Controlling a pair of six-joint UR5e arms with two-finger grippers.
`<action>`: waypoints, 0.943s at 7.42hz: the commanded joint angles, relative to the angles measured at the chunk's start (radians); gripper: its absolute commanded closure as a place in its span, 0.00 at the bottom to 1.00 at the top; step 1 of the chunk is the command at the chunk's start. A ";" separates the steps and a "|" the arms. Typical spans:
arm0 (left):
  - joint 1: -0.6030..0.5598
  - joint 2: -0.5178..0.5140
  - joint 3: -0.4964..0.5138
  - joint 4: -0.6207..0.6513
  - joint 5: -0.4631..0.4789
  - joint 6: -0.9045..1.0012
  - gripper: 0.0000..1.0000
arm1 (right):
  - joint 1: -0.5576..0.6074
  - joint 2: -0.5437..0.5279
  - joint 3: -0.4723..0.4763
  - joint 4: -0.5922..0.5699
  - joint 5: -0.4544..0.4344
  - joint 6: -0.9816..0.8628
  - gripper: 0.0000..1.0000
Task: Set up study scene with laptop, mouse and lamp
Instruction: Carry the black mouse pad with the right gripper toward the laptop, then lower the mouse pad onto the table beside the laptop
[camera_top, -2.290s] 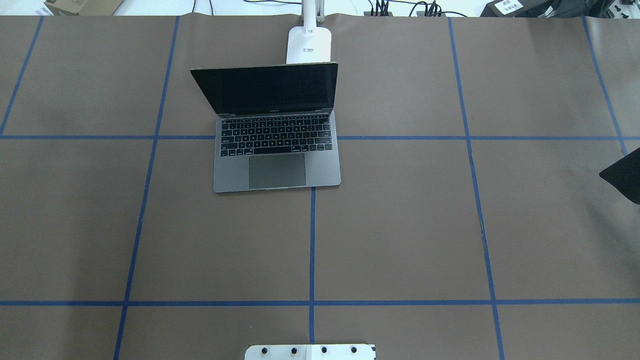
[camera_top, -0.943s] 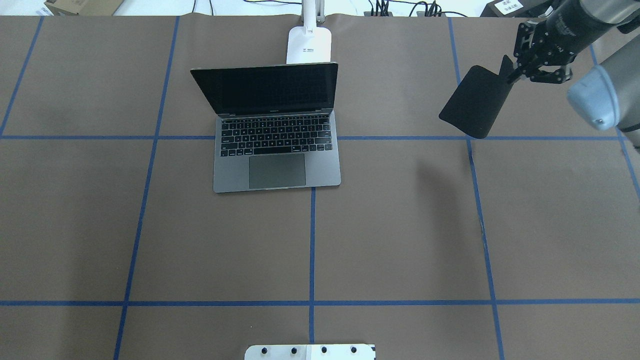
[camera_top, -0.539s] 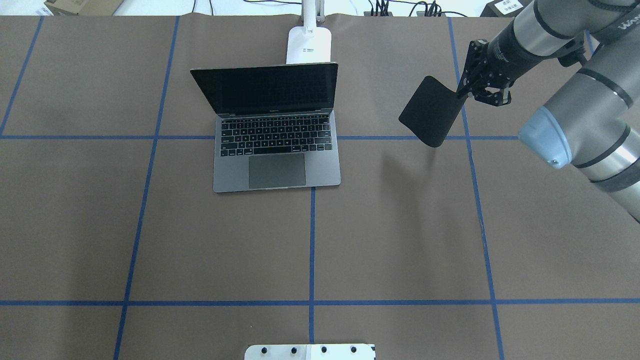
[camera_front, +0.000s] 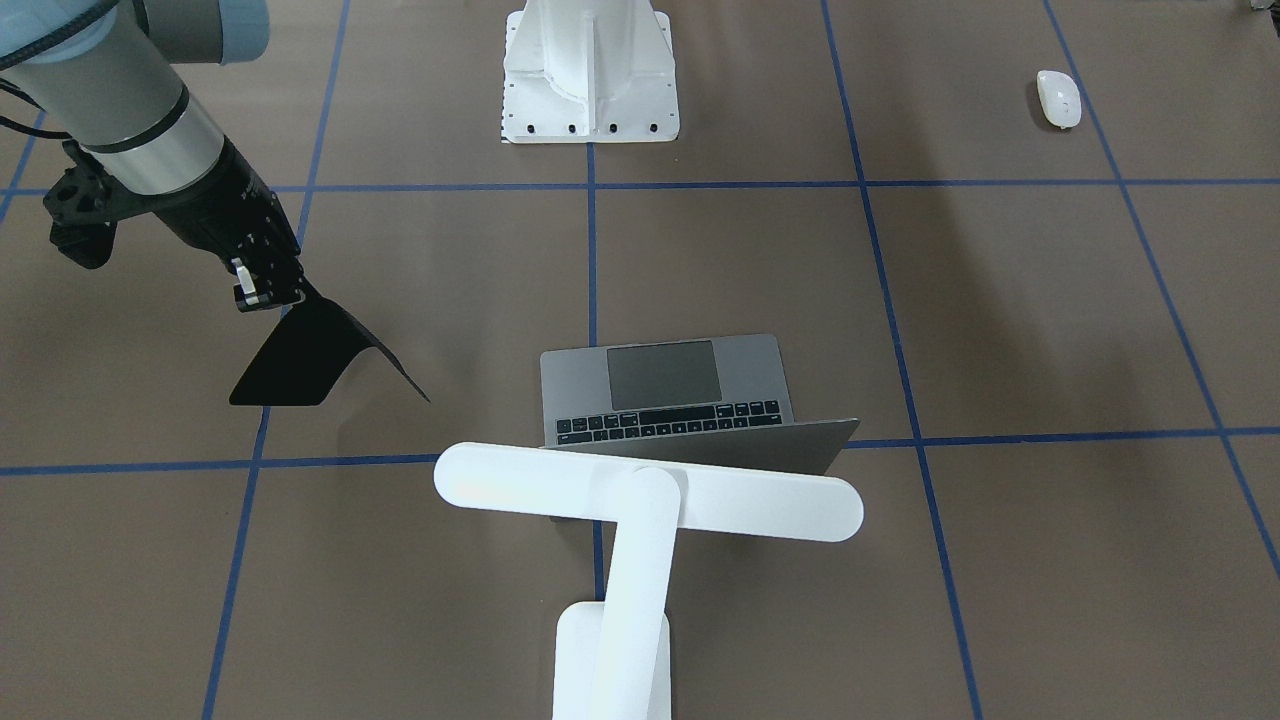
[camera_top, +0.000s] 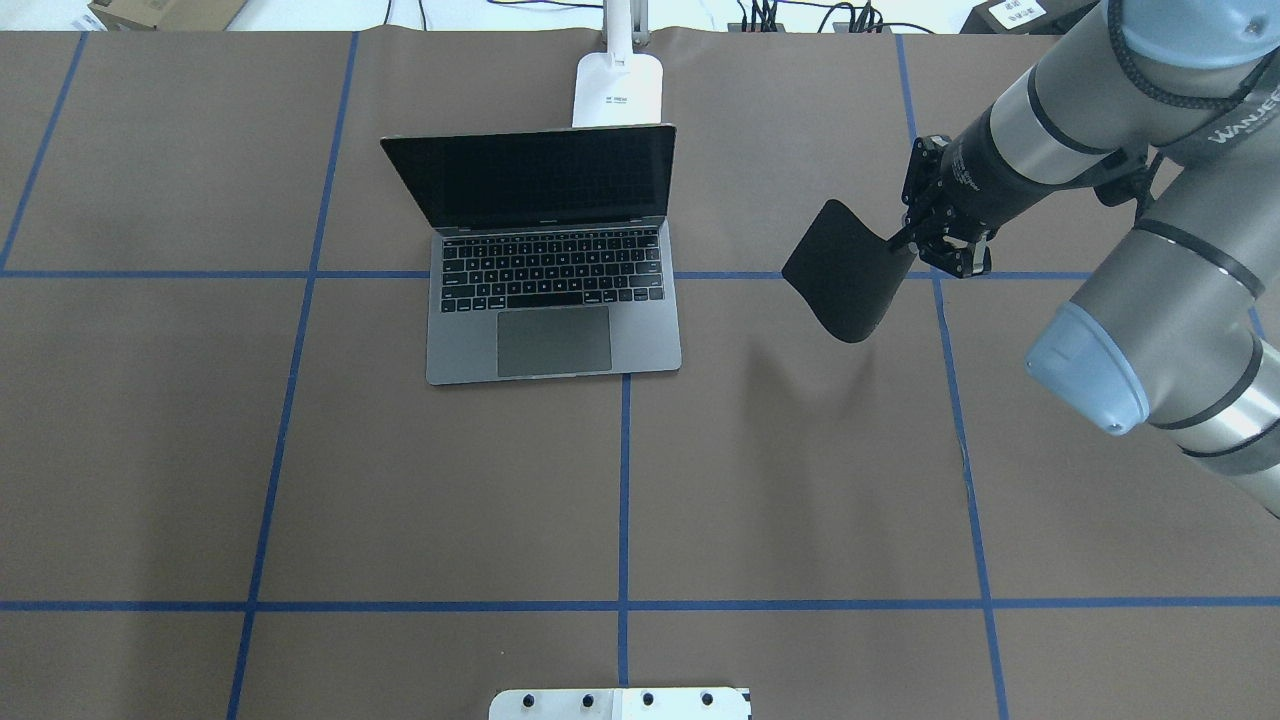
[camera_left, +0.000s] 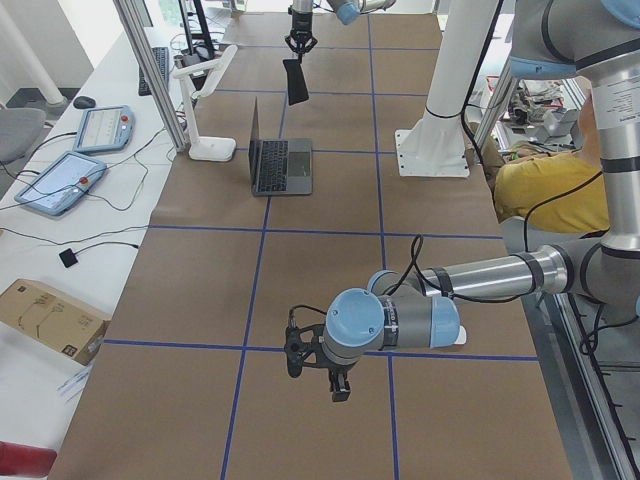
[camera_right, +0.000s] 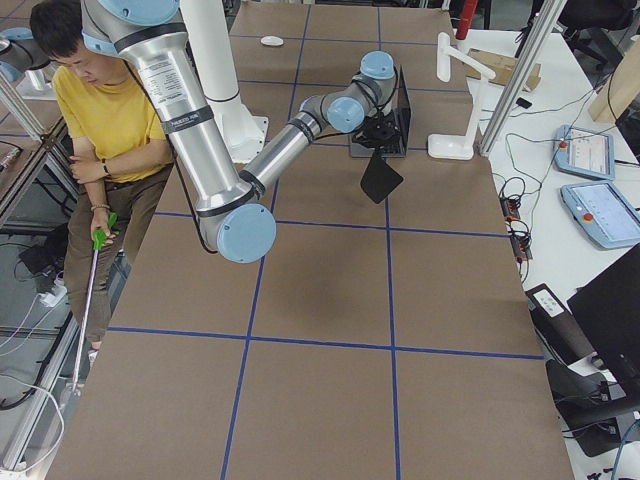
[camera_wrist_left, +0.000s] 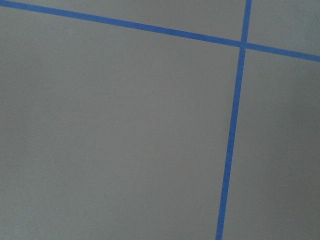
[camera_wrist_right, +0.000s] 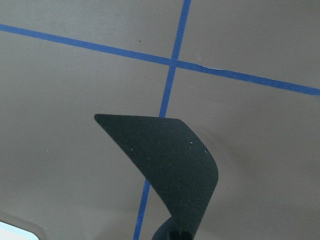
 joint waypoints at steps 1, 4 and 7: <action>-0.002 0.000 -0.013 0.000 -0.002 0.000 0.00 | -0.147 0.015 -0.011 -0.047 -0.105 0.074 1.00; -0.003 0.000 -0.036 0.001 -0.021 0.000 0.00 | -0.145 0.122 -0.174 -0.038 -0.122 0.023 1.00; -0.006 0.002 -0.039 0.000 -0.034 0.002 0.00 | -0.114 0.153 -0.361 0.148 -0.139 -0.001 1.00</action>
